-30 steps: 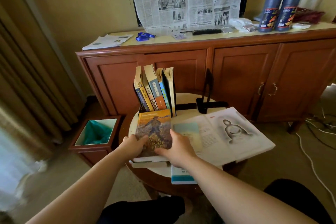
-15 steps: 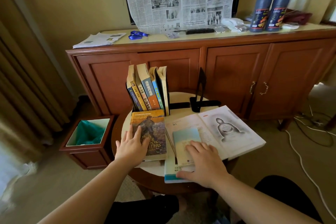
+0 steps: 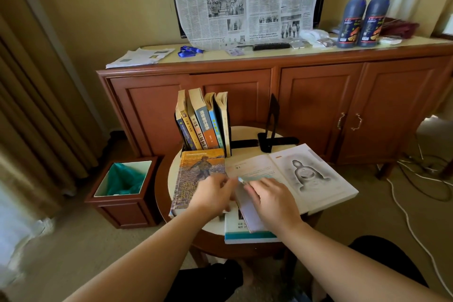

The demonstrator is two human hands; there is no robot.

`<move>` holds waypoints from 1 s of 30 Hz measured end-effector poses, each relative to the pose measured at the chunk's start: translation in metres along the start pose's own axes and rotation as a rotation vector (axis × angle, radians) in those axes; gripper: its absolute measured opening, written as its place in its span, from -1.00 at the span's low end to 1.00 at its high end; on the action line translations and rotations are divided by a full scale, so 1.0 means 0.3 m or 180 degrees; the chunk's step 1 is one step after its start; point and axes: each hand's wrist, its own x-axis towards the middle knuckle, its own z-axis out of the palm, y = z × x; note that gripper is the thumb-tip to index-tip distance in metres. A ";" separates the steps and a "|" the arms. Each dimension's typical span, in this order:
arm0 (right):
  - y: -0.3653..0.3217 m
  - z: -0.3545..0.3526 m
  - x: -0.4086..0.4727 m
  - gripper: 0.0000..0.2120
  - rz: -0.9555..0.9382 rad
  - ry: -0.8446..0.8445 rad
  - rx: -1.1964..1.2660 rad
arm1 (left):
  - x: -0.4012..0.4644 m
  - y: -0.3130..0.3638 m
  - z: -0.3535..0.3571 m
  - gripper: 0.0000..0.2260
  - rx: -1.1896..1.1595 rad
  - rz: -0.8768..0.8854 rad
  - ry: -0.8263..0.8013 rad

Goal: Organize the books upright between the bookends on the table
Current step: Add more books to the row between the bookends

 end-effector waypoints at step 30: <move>0.259 -0.145 -0.130 -0.46 0.1172 -0.2362 0.0328 | 0.101 -0.064 -0.009 -0.55 0.1681 0.0707 0.0023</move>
